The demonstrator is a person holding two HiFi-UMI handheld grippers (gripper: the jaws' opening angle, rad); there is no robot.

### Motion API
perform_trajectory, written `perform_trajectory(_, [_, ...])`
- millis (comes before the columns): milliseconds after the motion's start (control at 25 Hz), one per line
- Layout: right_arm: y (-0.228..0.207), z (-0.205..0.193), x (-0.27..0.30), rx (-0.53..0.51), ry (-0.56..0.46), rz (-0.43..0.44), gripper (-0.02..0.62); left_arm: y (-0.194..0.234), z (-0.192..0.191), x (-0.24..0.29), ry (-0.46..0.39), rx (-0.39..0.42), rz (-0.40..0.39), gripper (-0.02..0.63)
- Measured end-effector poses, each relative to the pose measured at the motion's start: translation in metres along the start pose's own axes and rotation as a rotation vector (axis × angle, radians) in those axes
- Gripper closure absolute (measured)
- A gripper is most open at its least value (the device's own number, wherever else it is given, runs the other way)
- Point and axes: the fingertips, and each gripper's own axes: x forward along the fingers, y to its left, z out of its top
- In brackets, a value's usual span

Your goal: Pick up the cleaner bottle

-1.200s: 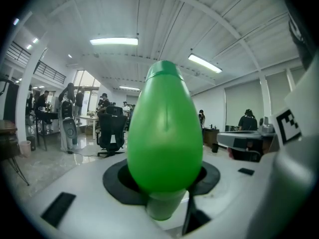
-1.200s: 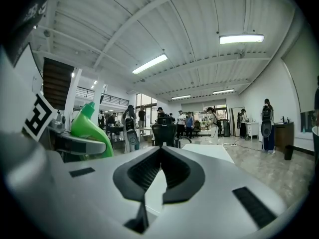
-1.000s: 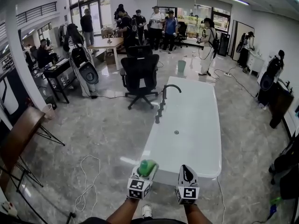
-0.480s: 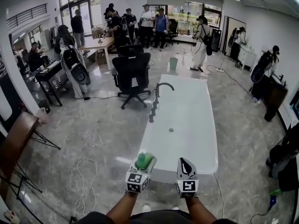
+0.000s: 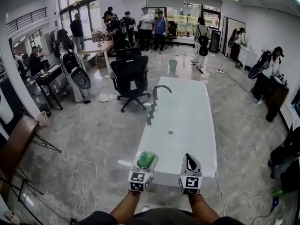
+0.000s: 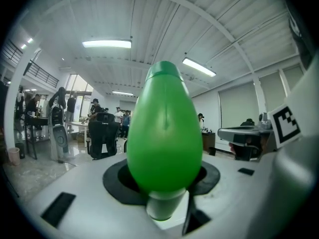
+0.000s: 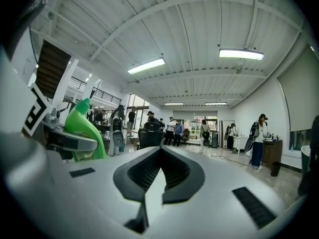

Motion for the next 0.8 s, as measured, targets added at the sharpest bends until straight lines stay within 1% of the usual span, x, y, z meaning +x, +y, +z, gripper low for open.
perform_trajectory(240, [-0.01, -0.002, -0.003, 0.022, -0.006, -0.011, 0.578, -0.013, 0.001, 0.004, 0.011, 0.015, -0.012, 0.423])
perform_trajectory(800, [-0.018, -0.002, -0.016, 0.009, -0.015, -0.023, 0.578, -0.03, 0.002, 0.004, 0.012, 0.026, -0.022, 0.423])
